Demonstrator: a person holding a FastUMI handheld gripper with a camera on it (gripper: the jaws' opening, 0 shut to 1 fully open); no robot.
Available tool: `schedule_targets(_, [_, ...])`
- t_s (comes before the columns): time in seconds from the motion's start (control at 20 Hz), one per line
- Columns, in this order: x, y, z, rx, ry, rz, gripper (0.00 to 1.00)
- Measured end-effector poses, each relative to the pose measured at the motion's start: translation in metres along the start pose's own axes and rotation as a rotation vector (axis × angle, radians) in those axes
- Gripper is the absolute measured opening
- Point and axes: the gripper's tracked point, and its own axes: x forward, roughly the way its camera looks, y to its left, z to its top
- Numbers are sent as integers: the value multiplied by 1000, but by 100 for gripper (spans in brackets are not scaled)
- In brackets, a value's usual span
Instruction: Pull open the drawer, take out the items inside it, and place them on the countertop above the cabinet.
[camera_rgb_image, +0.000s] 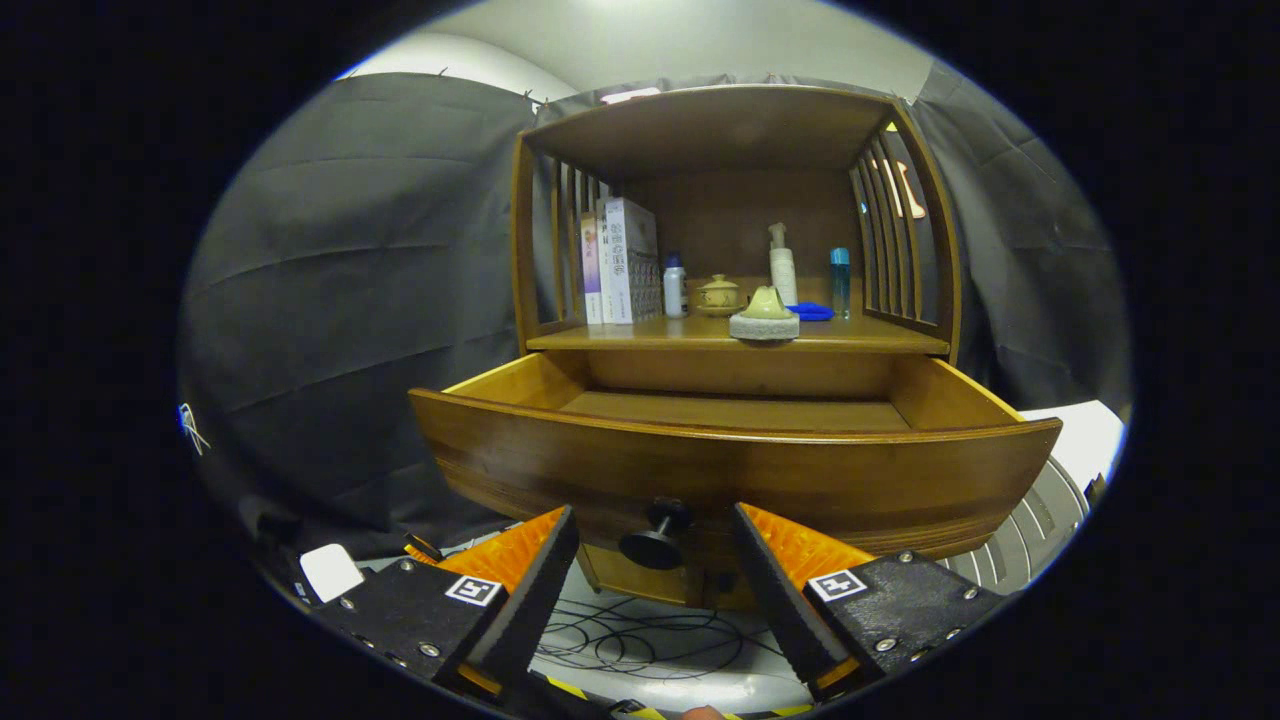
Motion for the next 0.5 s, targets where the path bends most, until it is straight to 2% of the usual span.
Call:
schedule_targets(0.3, [19,-15,4,50,-21,-63,96])
schedule_targets(0.4, [21,-9,5,79,-30,-51,92])
schedule_targets(0.5, [23,-8,4,65,-29,-48,92])
